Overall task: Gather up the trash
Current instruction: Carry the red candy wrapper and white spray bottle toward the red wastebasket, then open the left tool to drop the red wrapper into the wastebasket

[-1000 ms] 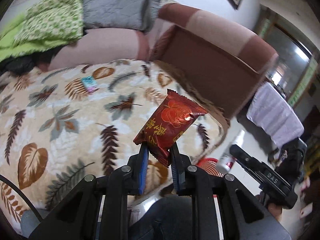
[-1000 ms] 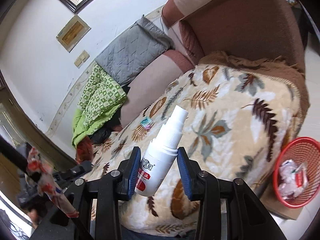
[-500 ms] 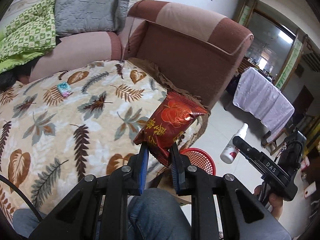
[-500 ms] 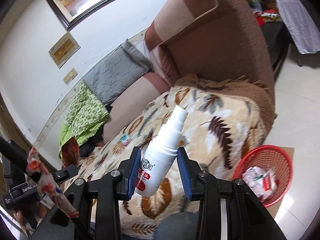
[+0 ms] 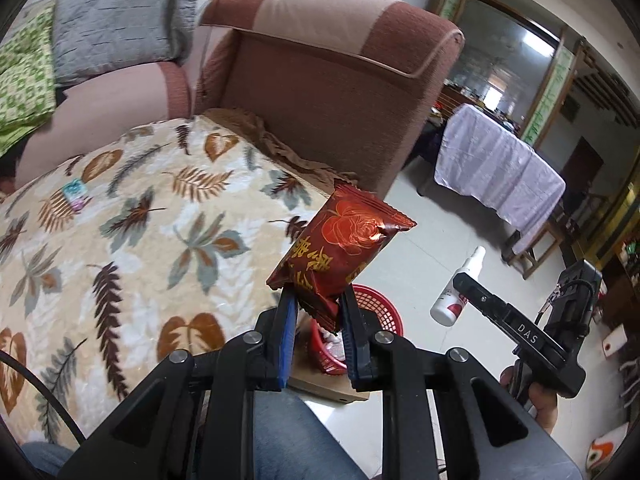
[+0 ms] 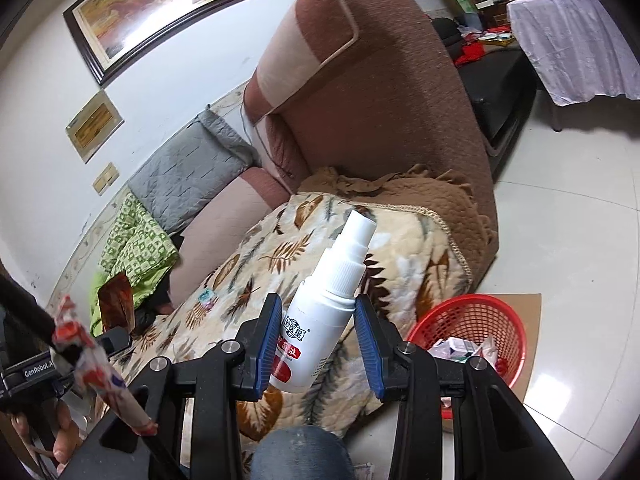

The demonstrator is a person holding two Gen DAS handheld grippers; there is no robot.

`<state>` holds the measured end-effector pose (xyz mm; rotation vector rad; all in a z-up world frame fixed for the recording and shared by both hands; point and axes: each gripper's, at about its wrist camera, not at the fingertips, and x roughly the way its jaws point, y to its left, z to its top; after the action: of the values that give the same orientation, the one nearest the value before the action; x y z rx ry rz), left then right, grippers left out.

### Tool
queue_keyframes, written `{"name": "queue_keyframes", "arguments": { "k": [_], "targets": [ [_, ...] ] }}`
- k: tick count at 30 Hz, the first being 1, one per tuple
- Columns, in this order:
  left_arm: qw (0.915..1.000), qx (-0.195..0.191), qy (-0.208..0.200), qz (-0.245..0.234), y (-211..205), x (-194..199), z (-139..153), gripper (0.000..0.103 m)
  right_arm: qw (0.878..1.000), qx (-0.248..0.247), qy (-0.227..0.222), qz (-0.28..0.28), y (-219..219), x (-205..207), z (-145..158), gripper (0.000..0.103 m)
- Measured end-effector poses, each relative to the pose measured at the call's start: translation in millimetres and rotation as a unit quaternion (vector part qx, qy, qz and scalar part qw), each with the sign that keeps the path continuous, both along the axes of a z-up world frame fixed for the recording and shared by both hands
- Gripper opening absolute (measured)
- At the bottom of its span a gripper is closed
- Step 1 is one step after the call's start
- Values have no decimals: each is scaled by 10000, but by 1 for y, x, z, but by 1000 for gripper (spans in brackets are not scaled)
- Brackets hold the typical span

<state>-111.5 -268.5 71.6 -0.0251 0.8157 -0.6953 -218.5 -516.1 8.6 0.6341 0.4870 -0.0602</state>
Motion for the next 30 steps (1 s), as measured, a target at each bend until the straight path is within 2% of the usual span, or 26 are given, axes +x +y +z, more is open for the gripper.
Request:
{"name": "queue_keyframes", "arguments": {
  "k": [7,14,19,26,30],
  "targets": [
    [9989,55,215,-415,-41,11,-12,20,9998,-10,13,-208,-19,-11,1,40],
    [9951,140,378,-902,-85,15,-32,20,9993,85,195,-295,-32,-8,-15,40],
    [9892,148,749,-1251,-114,27,-59,20,9985,212,372,-351,-42,-2,-32,40],
    [9814,218,1328,-1368,-143,52,-104,20,9955,440,686,-490,-59,3,-65,40],
    [9780,326,1525,-1386,-155,62,-125,20,9938,531,808,-543,-66,6,-78,40]
  ]
}}
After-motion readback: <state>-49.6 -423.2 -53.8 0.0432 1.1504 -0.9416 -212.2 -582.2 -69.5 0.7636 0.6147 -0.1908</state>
